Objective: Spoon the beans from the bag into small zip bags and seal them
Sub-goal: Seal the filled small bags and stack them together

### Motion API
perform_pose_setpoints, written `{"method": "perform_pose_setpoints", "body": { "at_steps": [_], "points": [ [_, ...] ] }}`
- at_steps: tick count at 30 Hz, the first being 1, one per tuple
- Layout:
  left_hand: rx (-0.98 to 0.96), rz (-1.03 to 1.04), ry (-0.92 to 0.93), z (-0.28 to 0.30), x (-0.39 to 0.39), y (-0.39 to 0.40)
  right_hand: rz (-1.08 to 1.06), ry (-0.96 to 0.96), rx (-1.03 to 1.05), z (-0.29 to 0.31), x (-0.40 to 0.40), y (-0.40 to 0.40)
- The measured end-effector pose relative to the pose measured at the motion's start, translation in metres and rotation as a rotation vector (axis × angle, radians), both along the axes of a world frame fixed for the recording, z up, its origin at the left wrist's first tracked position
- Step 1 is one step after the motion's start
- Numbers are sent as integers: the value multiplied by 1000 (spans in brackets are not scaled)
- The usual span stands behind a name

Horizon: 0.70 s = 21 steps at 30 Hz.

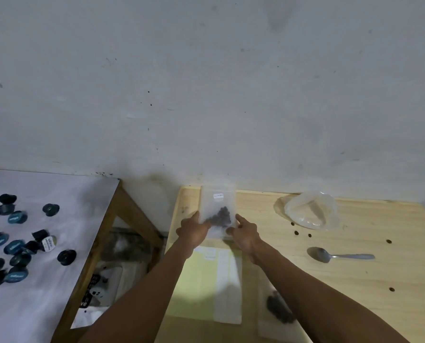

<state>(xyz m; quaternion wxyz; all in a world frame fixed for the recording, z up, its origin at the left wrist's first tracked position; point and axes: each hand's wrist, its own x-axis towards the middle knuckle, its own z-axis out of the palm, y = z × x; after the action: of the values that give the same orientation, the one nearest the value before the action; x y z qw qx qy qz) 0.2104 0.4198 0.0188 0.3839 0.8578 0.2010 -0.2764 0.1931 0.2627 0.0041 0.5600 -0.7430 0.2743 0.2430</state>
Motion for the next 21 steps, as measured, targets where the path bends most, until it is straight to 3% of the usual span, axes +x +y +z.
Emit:
{"method": "perform_pose_setpoints", "body": {
  "at_steps": [6,10,12,17,21],
  "points": [
    [8,83,-63,-3,-7,5,16,-69,123,19,-16,-17],
    [-147,230,-344,4,-41,-5,3,-246,-116,29,-52,-61],
    [-212,184,-375,6,-61,-15,17,-254,-264,27,-75,-85],
    [-304,-58,-126,1,-100,-58,16,-175,-428,19,-119,-127],
    [-340,-185,64,1,-123,-97,30,-65,-419,5,-140,-129]
  ]
}}
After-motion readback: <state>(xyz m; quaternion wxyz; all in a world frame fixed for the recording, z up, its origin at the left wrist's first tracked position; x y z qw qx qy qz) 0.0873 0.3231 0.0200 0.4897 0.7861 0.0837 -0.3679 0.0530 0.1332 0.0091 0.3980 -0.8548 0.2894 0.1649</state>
